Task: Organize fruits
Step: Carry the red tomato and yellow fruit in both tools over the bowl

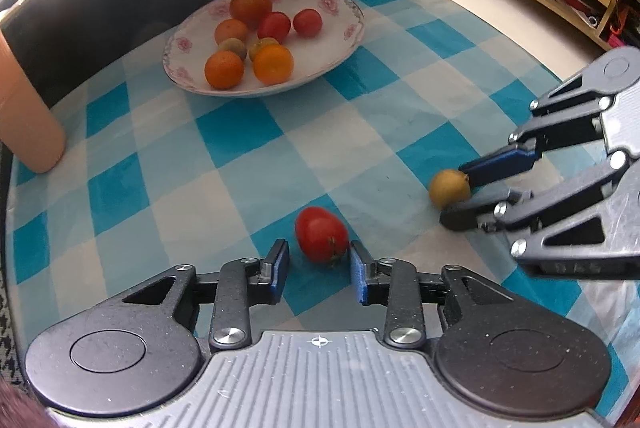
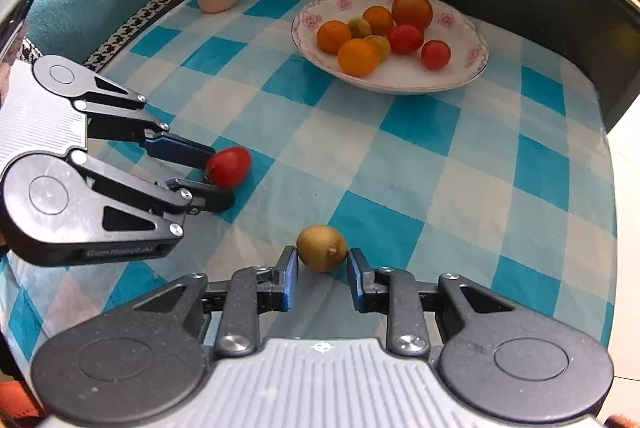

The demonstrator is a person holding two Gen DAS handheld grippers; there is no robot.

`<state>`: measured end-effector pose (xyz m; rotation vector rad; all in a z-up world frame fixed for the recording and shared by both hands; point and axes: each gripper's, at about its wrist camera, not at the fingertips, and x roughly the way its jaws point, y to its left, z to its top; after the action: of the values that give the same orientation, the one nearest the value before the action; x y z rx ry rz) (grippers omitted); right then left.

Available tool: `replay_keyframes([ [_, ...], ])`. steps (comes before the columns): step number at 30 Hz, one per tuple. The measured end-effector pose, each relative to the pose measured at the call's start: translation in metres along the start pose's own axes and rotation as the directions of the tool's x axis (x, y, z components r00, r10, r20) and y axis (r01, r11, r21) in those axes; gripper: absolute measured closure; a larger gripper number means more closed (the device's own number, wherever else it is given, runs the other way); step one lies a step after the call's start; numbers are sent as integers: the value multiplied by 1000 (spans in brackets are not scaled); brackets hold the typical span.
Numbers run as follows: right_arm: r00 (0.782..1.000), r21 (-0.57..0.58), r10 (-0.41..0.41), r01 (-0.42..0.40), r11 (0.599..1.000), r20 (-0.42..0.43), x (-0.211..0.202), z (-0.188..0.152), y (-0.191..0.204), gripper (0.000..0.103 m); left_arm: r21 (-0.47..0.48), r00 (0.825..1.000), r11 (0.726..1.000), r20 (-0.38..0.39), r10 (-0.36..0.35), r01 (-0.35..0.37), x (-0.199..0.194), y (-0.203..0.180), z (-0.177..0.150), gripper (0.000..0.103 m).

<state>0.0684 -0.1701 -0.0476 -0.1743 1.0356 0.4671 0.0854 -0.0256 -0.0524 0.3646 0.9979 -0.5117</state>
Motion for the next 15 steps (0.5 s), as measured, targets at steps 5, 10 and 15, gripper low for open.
replay_keyframes([
  [5,1000,-12,-6,6,1000,6,2,3,0,60,-1,1000,1000,10,-8,8,4,1,6,57],
  [10,1000,-18,-4,4,1000,-1,2,3,0,60,-13,1000,1000,-3,-3,3,2,1,3,56],
  [15,1000,-10,0,0,1000,-2,3,5,-1,60,-9,1000,1000,3,4,-4,1,0,0,56],
])
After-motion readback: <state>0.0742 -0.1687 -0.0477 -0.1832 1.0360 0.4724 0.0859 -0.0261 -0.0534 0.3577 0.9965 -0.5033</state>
